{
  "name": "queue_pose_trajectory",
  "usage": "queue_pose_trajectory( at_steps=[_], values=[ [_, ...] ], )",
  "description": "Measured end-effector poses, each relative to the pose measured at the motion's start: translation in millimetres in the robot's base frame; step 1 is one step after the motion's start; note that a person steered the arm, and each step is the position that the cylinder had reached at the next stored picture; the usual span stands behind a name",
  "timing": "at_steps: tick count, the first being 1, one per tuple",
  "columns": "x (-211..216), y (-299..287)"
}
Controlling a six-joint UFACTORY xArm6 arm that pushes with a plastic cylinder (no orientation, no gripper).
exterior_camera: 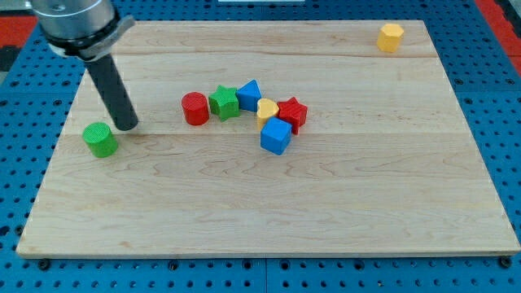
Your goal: Push the red star into the yellow heart
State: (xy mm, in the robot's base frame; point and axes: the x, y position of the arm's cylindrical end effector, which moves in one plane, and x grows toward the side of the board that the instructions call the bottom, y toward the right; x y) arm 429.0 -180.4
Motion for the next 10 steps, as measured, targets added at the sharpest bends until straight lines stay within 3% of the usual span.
queue_pose_trajectory(
  at_steps=[2, 3, 6, 8, 10],
  values=[
    [51, 9],
    [80, 53],
    [76, 253],
    [38, 252],
    [35, 252]
  ],
)
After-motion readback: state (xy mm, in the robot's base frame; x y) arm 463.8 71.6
